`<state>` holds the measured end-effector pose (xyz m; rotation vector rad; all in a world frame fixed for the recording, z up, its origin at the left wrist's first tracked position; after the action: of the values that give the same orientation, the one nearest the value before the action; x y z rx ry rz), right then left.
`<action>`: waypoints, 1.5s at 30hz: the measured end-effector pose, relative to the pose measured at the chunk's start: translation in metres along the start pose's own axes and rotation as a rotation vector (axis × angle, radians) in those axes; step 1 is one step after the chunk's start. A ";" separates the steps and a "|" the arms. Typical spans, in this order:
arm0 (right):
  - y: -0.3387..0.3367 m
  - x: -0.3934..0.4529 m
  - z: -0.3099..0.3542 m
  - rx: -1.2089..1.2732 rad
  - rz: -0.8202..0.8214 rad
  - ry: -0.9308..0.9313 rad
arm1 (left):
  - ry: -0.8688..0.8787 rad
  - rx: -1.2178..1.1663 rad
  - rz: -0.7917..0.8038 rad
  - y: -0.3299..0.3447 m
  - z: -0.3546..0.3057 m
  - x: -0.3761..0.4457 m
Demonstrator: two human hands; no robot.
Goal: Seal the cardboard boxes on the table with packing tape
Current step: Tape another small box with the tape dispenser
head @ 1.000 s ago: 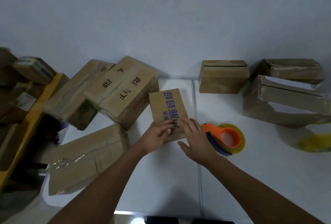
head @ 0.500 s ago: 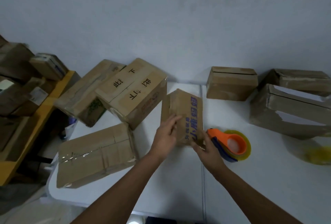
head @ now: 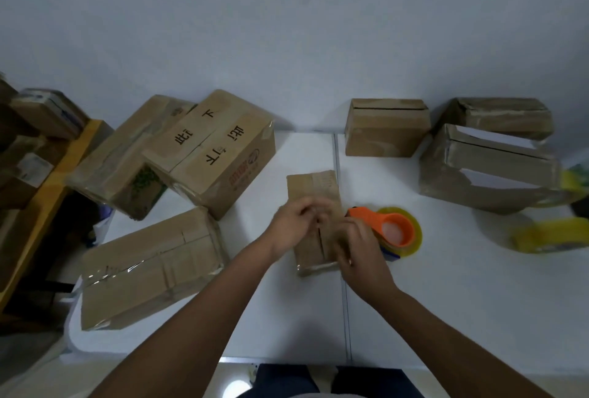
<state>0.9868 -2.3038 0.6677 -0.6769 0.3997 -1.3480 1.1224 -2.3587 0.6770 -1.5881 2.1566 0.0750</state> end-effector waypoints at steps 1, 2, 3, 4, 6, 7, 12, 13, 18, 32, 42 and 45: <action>0.011 0.000 0.001 -0.073 0.100 -0.031 | -0.012 -0.088 -0.079 -0.015 0.007 -0.003; 0.023 -0.001 0.000 -0.156 0.197 -0.054 | -0.031 -0.163 -0.162 -0.029 0.017 -0.010; 0.032 -0.002 -0.003 -0.231 0.264 -0.067 | -0.058 -0.209 -0.244 -0.042 0.032 -0.019; 0.036 -0.003 -0.005 -0.291 0.294 -0.076 | -0.115 -0.212 -0.309 -0.052 0.052 -0.030; 0.039 -0.004 -0.010 -0.362 0.286 -0.083 | -0.303 -0.252 -0.348 -0.053 0.101 -0.054; 0.039 -0.005 -0.011 -0.381 0.279 -0.075 | -0.428 -0.358 -0.312 -0.042 0.125 -0.064; 0.040 -0.005 -0.011 -0.425 0.279 -0.028 | -0.589 -0.739 -0.161 -0.006 0.144 -0.089; 0.038 -0.003 -0.009 -0.430 0.262 -0.030 | -0.554 -0.716 -0.163 -0.008 0.140 -0.089; 0.037 0.005 -0.006 -0.402 0.215 0.030 | -0.413 -0.566 -0.211 -0.016 0.130 -0.085; 0.059 0.000 -0.011 -0.484 0.264 0.053 | -0.278 -0.395 -0.374 -0.018 0.122 -0.084; 0.058 0.002 -0.012 -0.440 0.245 0.078 | -0.290 -0.148 -0.446 0.007 0.120 -0.067; 0.058 0.002 -0.010 -0.459 0.246 0.080 | -0.364 -0.142 -0.429 0.008 0.133 -0.056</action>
<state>1.0244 -2.3033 0.6225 -0.9193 0.8452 -1.0564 1.1712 -2.2656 0.5784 -1.9127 1.5354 0.3563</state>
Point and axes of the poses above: each hand's wrist, its own x-axis towards the middle knuckle, its own y-axis out of the palm, z = x × y, the point moved 8 cm from there along x, towards the middle knuckle, and after that the axes turned 7 degrees about x, right-handed, at the moved point
